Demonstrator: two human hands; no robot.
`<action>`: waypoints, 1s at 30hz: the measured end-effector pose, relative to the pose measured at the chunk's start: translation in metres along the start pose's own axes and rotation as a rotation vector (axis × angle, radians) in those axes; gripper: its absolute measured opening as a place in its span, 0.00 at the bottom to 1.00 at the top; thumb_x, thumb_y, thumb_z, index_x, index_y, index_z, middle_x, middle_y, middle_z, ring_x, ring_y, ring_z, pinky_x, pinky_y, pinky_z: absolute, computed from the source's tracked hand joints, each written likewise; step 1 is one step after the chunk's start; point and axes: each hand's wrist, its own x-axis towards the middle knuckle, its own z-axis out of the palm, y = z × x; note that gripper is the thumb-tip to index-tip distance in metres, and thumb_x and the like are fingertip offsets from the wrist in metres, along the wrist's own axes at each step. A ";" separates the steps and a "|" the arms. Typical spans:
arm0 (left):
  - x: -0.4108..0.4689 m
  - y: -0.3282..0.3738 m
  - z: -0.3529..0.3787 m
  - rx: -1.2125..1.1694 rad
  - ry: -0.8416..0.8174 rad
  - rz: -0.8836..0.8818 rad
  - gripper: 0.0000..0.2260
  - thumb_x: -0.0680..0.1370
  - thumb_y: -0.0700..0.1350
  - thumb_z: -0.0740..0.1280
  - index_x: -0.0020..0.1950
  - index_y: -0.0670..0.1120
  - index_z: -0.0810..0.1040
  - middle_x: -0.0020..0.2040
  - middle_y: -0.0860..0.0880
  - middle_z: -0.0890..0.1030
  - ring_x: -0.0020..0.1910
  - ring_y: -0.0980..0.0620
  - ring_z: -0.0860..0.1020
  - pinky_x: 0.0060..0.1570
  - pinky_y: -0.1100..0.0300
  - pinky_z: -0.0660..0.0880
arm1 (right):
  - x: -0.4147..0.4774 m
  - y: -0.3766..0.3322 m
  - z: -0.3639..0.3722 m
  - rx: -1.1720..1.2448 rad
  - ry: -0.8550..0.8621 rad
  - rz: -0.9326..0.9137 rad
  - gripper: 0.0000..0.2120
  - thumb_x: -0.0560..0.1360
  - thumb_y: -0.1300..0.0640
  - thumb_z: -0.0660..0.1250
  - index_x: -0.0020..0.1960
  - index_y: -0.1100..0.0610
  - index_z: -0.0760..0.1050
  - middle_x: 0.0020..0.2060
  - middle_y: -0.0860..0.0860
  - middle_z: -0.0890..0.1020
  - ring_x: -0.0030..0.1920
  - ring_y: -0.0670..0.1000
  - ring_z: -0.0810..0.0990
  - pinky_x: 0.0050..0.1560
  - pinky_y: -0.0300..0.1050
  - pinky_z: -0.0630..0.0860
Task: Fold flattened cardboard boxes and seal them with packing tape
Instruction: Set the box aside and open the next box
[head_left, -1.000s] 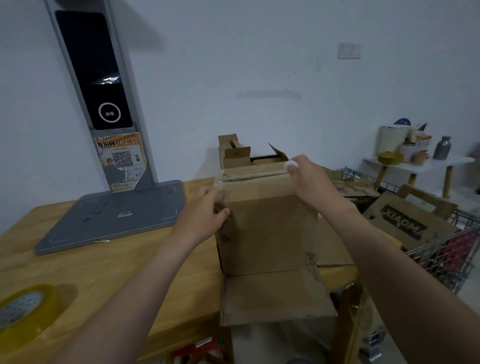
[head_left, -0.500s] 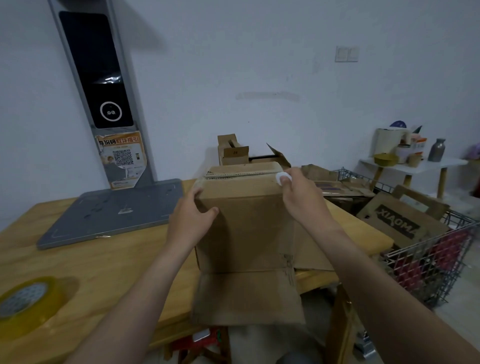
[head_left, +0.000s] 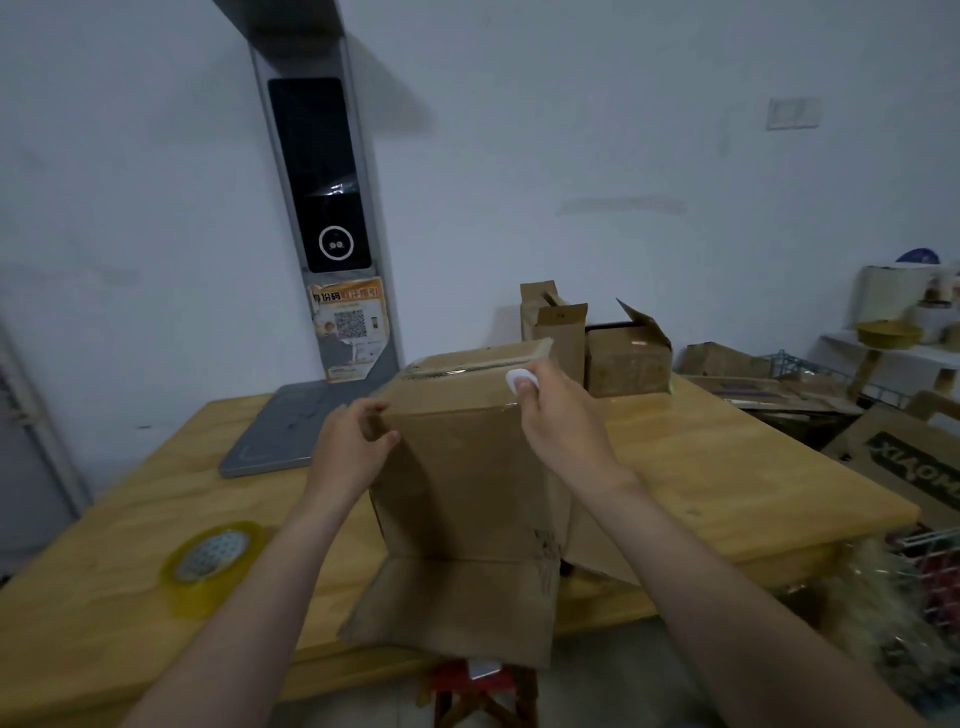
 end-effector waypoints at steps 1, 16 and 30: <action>0.001 0.000 -0.001 0.027 0.000 0.018 0.15 0.79 0.45 0.73 0.64 0.56 0.79 0.74 0.47 0.73 0.77 0.45 0.65 0.69 0.42 0.71 | 0.000 -0.001 0.002 0.020 -0.025 0.004 0.15 0.86 0.48 0.54 0.65 0.53 0.74 0.55 0.47 0.80 0.54 0.49 0.78 0.50 0.47 0.75; -0.031 0.079 0.046 0.219 -0.083 0.155 0.21 0.72 0.67 0.72 0.58 0.57 0.77 0.55 0.58 0.77 0.60 0.53 0.74 0.53 0.51 0.77 | -0.007 0.134 -0.055 -0.410 -0.197 0.284 0.10 0.80 0.43 0.66 0.54 0.43 0.83 0.45 0.45 0.83 0.48 0.52 0.82 0.39 0.45 0.75; -0.023 0.076 0.076 0.164 0.084 0.127 0.16 0.71 0.63 0.75 0.53 0.60 0.76 0.56 0.54 0.79 0.58 0.51 0.77 0.49 0.52 0.77 | -0.038 0.256 -0.053 -0.692 -0.414 0.339 0.16 0.82 0.60 0.63 0.65 0.46 0.80 0.60 0.51 0.81 0.60 0.56 0.79 0.55 0.52 0.79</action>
